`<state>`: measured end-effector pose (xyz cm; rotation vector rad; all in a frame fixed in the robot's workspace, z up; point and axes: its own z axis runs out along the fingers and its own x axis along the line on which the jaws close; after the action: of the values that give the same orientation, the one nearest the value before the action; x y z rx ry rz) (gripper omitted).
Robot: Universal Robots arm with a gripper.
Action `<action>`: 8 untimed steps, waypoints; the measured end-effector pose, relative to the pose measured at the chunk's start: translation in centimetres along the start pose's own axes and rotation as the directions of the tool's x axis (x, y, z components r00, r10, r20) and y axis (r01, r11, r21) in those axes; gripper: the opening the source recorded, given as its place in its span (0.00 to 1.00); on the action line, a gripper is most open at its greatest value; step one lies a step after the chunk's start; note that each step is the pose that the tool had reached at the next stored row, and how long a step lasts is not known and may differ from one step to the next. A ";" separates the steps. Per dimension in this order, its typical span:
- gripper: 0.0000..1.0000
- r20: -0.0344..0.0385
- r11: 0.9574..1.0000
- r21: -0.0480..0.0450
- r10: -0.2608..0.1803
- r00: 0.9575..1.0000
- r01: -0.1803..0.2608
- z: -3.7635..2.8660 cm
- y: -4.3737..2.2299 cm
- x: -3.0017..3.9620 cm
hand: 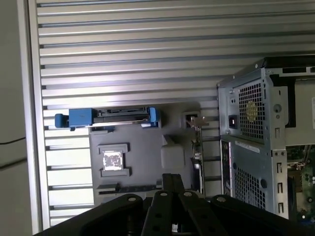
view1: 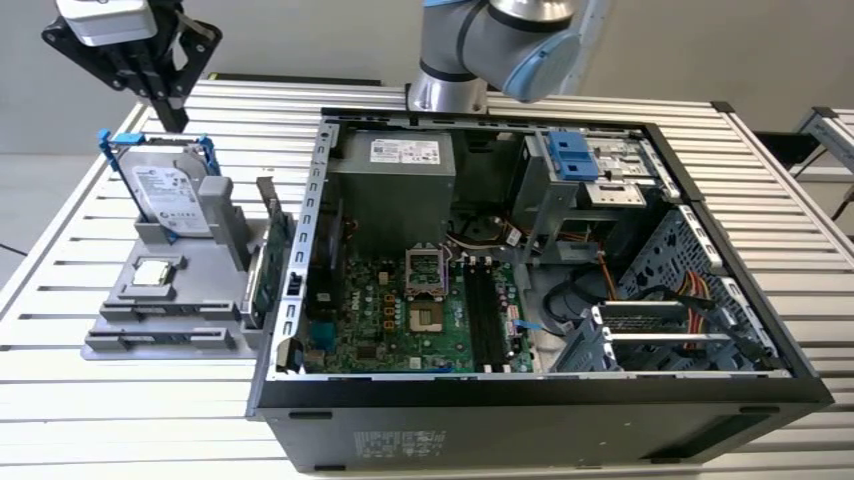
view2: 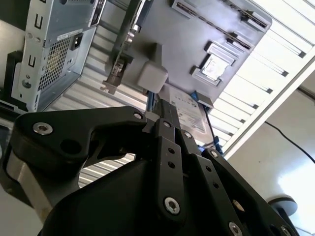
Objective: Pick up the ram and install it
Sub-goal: 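Reach for the ram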
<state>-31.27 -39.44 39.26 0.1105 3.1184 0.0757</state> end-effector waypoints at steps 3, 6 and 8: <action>0.00 0.000 1.000 0.000 0.000 1.000 0.000 -0.01 -0.02 0.35; 0.00 0.000 1.000 0.000 0.000 1.000 0.000 -0.02 -0.04 0.71; 0.00 0.000 1.000 0.000 0.000 1.000 0.000 -0.02 -0.04 0.95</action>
<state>-32.22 -39.41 39.26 0.1105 3.1183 0.0758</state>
